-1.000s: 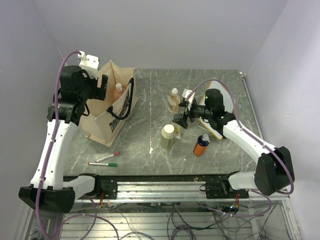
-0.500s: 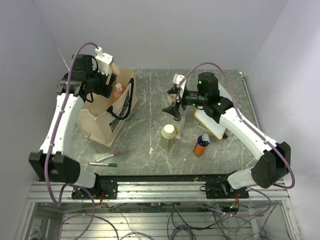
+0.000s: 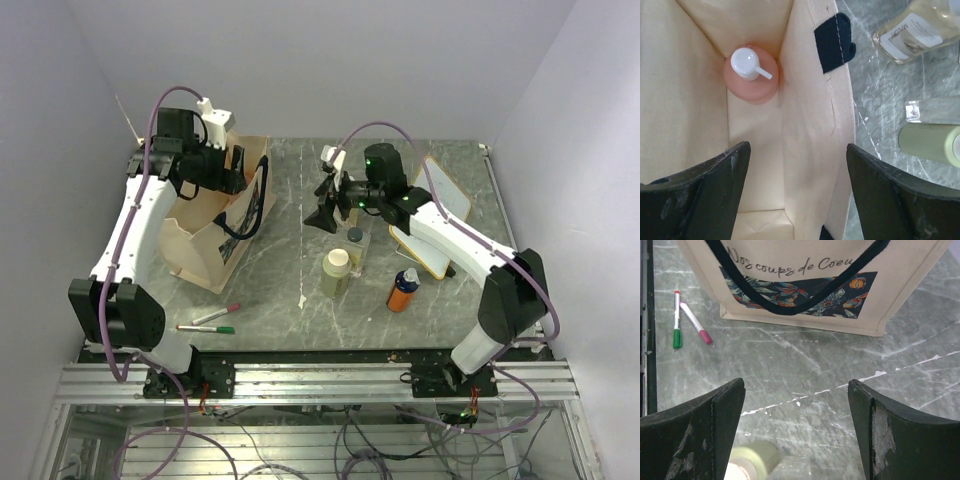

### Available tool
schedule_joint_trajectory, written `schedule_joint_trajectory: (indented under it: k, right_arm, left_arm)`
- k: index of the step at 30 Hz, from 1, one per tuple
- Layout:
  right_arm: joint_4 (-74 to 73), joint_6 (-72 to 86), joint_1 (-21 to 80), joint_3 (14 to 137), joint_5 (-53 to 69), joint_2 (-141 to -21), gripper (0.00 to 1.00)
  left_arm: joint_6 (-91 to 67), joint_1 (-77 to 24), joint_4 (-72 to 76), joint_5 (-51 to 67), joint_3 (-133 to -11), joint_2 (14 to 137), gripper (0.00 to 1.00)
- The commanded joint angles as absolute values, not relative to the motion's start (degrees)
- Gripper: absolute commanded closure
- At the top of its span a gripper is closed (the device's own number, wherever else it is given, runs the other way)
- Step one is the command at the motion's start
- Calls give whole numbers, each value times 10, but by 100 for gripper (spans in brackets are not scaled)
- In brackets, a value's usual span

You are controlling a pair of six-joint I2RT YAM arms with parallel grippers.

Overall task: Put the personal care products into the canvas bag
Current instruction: Place the care product at the center of the board, then move the canvas bag to the center of the board.

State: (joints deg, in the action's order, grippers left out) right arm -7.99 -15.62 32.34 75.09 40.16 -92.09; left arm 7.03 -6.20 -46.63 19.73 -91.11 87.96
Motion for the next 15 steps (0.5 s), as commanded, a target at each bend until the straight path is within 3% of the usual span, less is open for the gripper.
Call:
schedule_joint_trajectory:
  k: [1, 6, 15]
  right_arm:
    - [-48, -109, 328, 793, 384, -955, 17]
    - [-77, -136, 328, 806, 369, -960, 18]
    - [-140, -173, 327, 798, 348, -940, 17]
  left_arm:
    - [32, -62, -407, 200, -907, 840, 12]
    - [48, -77, -410, 243, -892, 837, 6]
    - [90, -136, -395, 130, -862, 875, 7]
